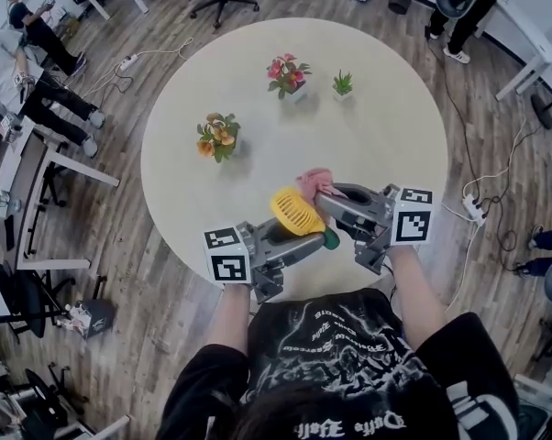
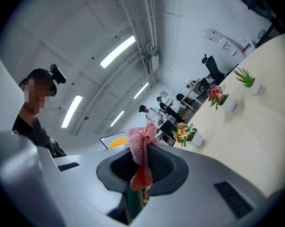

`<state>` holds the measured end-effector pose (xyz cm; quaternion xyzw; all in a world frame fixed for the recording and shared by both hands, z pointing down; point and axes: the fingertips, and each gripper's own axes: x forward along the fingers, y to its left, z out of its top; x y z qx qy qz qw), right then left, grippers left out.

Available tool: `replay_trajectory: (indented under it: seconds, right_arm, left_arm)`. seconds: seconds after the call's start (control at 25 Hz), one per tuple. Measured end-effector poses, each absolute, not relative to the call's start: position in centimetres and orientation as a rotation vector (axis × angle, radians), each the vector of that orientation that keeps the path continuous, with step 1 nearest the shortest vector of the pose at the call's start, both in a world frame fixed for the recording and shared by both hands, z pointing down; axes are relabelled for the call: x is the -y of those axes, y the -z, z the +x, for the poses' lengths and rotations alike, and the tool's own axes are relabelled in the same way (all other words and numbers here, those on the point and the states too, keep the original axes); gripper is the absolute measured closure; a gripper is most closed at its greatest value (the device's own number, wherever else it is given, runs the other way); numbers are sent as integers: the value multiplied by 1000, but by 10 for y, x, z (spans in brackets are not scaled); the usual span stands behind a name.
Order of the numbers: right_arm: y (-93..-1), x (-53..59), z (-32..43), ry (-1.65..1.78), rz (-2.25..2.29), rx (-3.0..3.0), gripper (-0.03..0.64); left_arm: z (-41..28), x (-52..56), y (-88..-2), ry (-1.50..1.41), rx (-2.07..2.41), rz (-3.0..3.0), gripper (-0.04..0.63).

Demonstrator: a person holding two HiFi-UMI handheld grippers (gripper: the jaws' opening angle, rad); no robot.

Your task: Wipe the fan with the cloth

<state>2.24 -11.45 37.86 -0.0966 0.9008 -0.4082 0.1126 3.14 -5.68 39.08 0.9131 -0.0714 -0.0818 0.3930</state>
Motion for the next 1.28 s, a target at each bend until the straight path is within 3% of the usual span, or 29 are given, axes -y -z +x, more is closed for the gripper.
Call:
replay_trajectory:
  seconds: [0.52, 0.92, 1.12, 1.28]
  right_arm:
    - [-448, 116, 52, 1356, -624, -2636, 568]
    - [-468, 110, 81, 1424, -760, -2507, 568]
    - [-469, 107, 80, 1438, -774, -2482, 568]
    - [-467, 108, 81, 1424, -776, -2493, 568]
  left_arm:
    - [-23, 95, -453, 225, 605, 2136, 413]
    - [-83, 91, -557, -457, 1014, 1991, 413]
    - [-87, 80, -584, -828, 1016, 1954, 413]
    - [-79, 81, -594, -965, 984, 1938, 416]
